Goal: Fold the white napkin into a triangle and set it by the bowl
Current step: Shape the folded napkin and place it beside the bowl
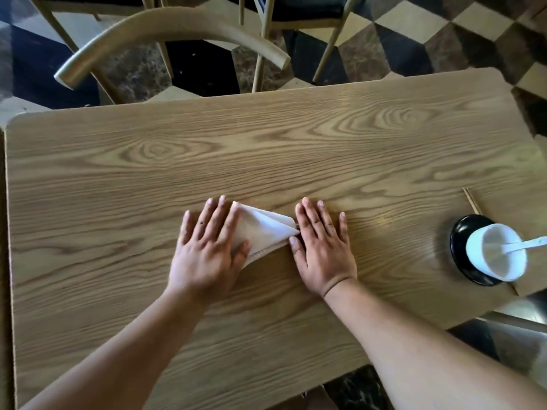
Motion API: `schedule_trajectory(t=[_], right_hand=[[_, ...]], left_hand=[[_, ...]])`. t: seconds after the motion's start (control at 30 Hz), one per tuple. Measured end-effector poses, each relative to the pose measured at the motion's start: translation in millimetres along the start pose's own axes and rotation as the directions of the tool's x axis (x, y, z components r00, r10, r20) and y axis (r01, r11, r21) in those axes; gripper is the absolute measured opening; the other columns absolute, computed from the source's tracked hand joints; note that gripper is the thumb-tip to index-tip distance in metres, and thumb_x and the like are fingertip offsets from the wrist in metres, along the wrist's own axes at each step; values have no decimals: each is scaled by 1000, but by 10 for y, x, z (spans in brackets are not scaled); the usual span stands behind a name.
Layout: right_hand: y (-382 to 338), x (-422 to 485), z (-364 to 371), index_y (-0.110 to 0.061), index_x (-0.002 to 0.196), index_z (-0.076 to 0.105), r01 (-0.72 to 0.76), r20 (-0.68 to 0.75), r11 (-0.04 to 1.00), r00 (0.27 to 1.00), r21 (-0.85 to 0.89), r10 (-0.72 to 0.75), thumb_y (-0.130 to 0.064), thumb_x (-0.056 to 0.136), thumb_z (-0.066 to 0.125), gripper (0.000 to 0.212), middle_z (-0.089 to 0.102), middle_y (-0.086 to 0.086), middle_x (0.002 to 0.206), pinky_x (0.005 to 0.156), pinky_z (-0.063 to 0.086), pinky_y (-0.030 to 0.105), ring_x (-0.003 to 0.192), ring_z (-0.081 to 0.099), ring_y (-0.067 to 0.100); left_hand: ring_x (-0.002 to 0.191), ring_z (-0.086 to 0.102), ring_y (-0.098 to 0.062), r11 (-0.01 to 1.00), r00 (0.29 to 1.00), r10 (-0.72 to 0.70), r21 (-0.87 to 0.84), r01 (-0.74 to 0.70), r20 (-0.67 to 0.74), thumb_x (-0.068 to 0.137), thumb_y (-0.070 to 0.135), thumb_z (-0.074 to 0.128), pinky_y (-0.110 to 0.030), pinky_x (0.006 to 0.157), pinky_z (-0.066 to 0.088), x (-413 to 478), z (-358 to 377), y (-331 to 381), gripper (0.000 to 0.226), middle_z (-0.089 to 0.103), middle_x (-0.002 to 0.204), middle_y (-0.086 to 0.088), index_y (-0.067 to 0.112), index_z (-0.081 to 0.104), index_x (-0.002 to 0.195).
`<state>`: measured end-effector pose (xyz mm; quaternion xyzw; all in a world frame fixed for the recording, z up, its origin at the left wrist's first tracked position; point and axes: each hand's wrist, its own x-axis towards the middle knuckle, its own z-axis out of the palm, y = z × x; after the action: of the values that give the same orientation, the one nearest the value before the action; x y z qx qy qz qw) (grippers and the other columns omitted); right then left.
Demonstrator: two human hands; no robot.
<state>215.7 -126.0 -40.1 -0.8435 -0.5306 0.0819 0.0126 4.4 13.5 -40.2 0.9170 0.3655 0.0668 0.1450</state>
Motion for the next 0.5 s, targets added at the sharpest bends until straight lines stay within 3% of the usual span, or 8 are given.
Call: schedule_trajectory(t=[0.1,0.2,0.37,0.43,0.5], right_hand=[[0,-7,10,-18,165,27,2,-12,1000,1000,4,-2,-49,105,32,67,18,-2,175,126,14,65,162,16,25],[4,-8,12,-19,165,26,4,-8,1000,1000,13,-4,-50,105,31,67,17,-3,175,127,12,64,162,15,25],[-1,-6,11,-21,165,24,-2,5,1000,1000,29,2,-52,106,27,67,18,-4,175,127,10,63,162,15,24],[-1,3,7,-23,166,22,-6,16,998,1000,58,5,-53,107,26,66,16,-5,175,128,6,62,162,11,23],[0,-10,-15,-25,167,17,1,38,996,999,93,-5,-54,109,24,65,12,-7,176,128,0,60,163,5,21]], left_hand=[[163,16,-19,998,998,-62,17,63,-5,103,59,40,-54,132,11,-125,-61,-83,78,29,173,-5,15,31,166],[163,17,-19,997,997,-76,-26,77,30,102,62,40,-53,132,10,-111,-86,-56,76,31,173,-4,15,40,162],[159,29,-25,968,985,-170,-184,171,21,96,55,55,-52,131,10,-60,-134,31,55,46,164,-6,13,63,130],[152,41,-31,949,978,-208,-237,209,31,93,48,60,-56,127,24,-27,-172,138,45,58,153,-5,13,64,122],[126,59,-39,946,973,-229,-233,225,10,93,39,61,-53,105,47,-26,-227,285,34,71,126,-8,13,64,114]])
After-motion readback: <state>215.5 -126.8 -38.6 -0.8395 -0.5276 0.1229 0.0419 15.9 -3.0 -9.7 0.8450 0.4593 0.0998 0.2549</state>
